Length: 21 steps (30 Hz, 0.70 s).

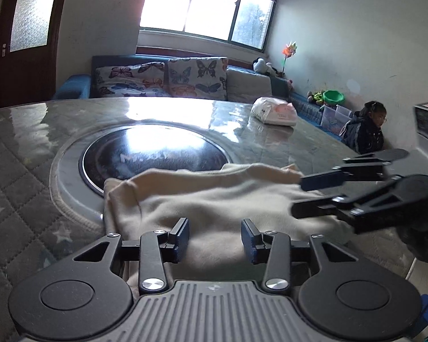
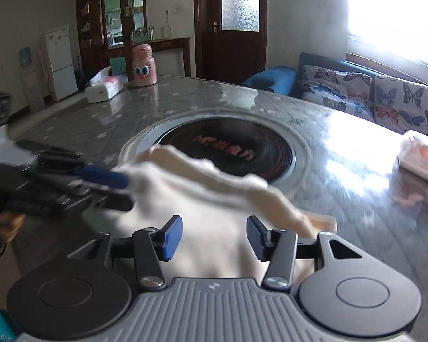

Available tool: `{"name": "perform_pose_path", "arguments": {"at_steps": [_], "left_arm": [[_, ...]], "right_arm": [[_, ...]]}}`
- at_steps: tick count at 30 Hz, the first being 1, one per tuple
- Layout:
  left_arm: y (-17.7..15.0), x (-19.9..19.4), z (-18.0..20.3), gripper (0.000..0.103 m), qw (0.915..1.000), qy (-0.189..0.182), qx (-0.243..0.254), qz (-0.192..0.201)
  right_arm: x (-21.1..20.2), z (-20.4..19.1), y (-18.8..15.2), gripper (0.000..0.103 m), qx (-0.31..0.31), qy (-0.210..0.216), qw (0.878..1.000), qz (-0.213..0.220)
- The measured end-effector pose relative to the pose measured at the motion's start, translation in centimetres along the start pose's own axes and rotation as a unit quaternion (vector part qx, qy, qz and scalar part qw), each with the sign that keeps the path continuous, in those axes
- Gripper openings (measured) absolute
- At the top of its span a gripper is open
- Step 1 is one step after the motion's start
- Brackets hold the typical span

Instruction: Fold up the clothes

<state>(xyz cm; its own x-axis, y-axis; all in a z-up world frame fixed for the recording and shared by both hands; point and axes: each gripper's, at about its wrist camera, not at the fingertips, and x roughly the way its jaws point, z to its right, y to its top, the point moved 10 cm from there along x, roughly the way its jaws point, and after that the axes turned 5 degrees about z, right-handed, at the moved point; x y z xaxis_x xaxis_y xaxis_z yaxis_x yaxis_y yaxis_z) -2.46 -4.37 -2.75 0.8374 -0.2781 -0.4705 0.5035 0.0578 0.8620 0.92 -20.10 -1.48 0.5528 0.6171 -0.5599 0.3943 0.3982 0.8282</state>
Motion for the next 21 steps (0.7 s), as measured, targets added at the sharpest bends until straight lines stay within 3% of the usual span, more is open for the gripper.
{"name": "perform_pose_path", "arguments": {"at_steps": [9,13,18,21], "left_arm": [[0.1,-0.5,0.2,0.046,0.9999,0.014,-0.002,0.006],[-0.5,-0.5,-0.3,0.049,0.9997,0.024,-0.010,0.001],[-0.9,-0.8,-0.4,0.051,0.9994,0.031,-0.011,0.001],[-0.3,-1.4,-0.3,0.052,0.9994,0.031,-0.013,0.008]], "right_arm": [[-1.2,-0.4,-2.2,0.062,0.011,-0.010,1.000,0.014],[-1.4,-0.5,-2.6,0.073,0.016,-0.011,1.000,0.023],[-1.4,-0.5,-3.2,0.075,0.020,-0.011,0.999,0.025],[-2.1,-0.5,-2.4,0.085,0.025,-0.009,0.999,0.041]]}}
